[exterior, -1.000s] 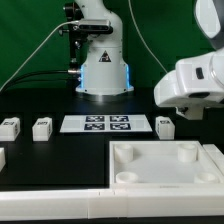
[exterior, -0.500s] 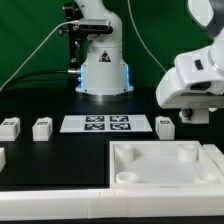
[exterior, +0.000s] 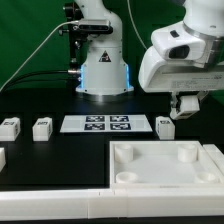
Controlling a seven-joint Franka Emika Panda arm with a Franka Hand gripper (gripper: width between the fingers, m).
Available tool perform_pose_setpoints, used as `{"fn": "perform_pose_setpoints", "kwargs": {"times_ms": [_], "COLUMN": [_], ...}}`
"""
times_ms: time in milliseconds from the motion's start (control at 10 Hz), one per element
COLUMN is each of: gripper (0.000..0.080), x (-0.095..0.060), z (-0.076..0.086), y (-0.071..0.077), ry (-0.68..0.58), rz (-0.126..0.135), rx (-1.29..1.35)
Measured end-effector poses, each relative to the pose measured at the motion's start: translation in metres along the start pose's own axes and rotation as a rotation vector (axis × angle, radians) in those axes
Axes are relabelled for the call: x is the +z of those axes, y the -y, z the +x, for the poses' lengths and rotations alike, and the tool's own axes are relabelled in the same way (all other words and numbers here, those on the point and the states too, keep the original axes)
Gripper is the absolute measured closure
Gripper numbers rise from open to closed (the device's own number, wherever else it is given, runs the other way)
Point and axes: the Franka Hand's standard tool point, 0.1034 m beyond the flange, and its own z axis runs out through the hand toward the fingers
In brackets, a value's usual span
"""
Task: Assemble one leg
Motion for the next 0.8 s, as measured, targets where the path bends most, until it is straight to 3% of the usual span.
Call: {"fn": "perform_pose_setpoints", "kwargs": {"times_ms": [100, 400, 500, 600, 700, 800], "gripper": [0.0505, 0.0505, 0.0505, 0.0505, 0.0505, 0.0505], "x": [-0.013, -0.013, -0.019, -0.026, -0.031, -0.044], "z": [0.007, 0.016, 0.025, 0.025, 0.025, 0.039], "y": [-0.002, 0.0, -0.001, -0.014, -0.025, -0.028], "ry": [0.019, -0.067, -0.183, -0.273, -0.245, -0.272], "rz": [-0.001, 0.008, 0.017, 0.018, 0.013, 0.011], "rx": [-0.016, -0.017, -0.038, -0.056, -0.066, -0.091]}}
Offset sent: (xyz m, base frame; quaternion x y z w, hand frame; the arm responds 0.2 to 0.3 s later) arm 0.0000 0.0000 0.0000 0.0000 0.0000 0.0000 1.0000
